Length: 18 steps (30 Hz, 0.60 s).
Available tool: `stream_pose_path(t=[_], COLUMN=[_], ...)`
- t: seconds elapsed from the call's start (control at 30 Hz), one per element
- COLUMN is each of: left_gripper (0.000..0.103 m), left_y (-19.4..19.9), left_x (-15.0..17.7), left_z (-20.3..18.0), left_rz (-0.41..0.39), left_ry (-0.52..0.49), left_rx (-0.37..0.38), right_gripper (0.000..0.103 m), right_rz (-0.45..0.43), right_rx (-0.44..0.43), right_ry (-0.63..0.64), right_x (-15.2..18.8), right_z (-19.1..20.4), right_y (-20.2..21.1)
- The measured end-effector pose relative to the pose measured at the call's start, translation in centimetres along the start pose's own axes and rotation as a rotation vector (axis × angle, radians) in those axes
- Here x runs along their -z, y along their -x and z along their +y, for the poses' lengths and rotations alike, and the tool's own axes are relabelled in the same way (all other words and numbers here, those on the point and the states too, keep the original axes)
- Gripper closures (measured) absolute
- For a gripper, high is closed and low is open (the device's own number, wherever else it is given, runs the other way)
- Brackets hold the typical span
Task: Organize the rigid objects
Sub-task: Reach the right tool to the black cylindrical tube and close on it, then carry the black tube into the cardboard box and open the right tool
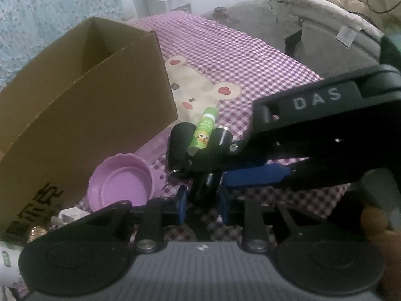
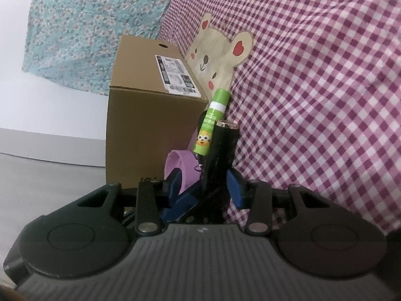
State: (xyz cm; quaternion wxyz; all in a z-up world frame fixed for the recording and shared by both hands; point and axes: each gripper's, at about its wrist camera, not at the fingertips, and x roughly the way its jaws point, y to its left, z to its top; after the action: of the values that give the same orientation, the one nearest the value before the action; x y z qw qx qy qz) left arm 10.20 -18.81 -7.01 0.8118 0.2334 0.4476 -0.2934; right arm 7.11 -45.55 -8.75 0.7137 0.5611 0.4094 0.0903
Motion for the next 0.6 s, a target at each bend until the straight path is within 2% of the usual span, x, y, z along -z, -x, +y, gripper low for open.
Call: stream_pose_path(t=[0.17, 0.33, 0.47, 0.6], left_gripper=[0.080, 0.081, 0.081, 0.081], left_y=[-0.2, 1.5, 2.4, 3.5], left_x=[-0.1, 0.7, 1.4, 2.3], left_z=[0.4, -0.3, -1.1, -1.3], left_rz=[-0.010, -0.023, -0.035, -0.046], left_ry=[0.053, 0.080, 0.074, 0.083], left_rx=[0.036, 0.079, 0.067, 0.074], right_gripper=[0.064, 0.068, 0.079, 0.079], right_rz=[-0.014, -0.015, -0.010, -0.009], right_rx=[0.017, 0.021, 0.035, 0.035], right_ry=[0.014, 0.013, 0.020, 0.043], right_x=[-0.2, 0.0, 0.5, 1.7], right_z=[0.0, -0.3, -0.7, -0.7], right_y=[0.2, 0.4, 0.8, 1.6])
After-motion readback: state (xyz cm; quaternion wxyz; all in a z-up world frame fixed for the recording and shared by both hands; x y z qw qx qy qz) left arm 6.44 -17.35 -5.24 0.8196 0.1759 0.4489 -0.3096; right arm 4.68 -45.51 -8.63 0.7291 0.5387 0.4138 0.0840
